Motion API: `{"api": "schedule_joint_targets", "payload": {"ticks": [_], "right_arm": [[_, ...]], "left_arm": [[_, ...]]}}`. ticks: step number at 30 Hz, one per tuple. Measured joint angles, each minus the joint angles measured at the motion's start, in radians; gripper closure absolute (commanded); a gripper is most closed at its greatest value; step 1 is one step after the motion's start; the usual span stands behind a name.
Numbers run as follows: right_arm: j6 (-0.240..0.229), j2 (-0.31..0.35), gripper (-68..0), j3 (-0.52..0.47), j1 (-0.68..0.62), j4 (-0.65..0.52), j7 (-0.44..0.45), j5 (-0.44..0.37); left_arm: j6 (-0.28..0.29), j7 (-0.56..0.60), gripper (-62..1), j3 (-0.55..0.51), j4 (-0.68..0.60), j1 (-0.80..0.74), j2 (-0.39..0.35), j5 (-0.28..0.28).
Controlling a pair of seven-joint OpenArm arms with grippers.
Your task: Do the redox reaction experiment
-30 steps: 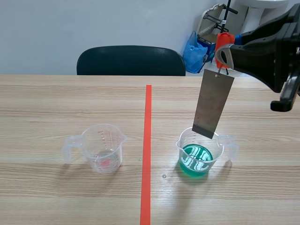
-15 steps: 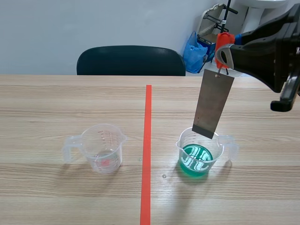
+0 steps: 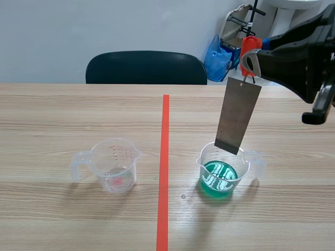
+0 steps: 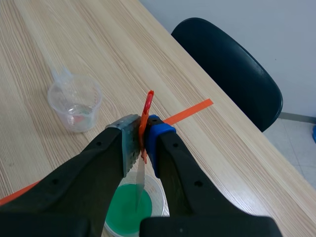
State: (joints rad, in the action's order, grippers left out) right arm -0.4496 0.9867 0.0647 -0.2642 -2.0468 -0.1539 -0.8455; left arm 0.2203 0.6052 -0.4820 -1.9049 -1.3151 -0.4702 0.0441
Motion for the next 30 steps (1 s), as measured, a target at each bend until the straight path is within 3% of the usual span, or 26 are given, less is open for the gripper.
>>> {"api": "schedule_joint_targets", "payload": {"ticks": [3,5,9,13,16,19,30], "right_arm": [[-0.005,0.000,-0.6,0.000,0.000,0.000,0.000,0.000],[-0.032,0.000,-0.6,0.000,0.000,0.000,0.000,0.000],[-0.040,0.000,-0.6,0.000,0.000,0.000,0.000,0.000],[-0.041,0.000,-0.6,0.000,0.000,0.000,0.000,0.000],[-0.041,0.000,-0.6,0.000,0.000,0.000,0.000,0.000],[-0.041,0.000,-0.6,0.000,0.000,0.000,0.000,0.000],[-0.041,0.000,-0.6,0.000,0.000,0.000,0.000,0.001]], "left_arm": [[0.012,-0.003,-62.3,0.000,0.027,0.001,-0.039,-0.011],[0.030,-0.002,-62.3,0.002,0.050,0.015,-0.070,-0.067],[0.155,-0.002,-62.0,0.002,0.113,0.121,-0.143,-0.183],[0.306,-0.002,-33.0,0.018,0.190,0.263,-0.220,-0.290],[0.406,-0.002,-21.2,0.073,0.264,0.373,-0.270,-0.375],[0.467,-0.010,-16.0,0.152,0.340,0.490,-0.301,-0.431],[0.474,-0.243,-5.0,0.578,0.510,1.006,-0.286,-0.573]]}}
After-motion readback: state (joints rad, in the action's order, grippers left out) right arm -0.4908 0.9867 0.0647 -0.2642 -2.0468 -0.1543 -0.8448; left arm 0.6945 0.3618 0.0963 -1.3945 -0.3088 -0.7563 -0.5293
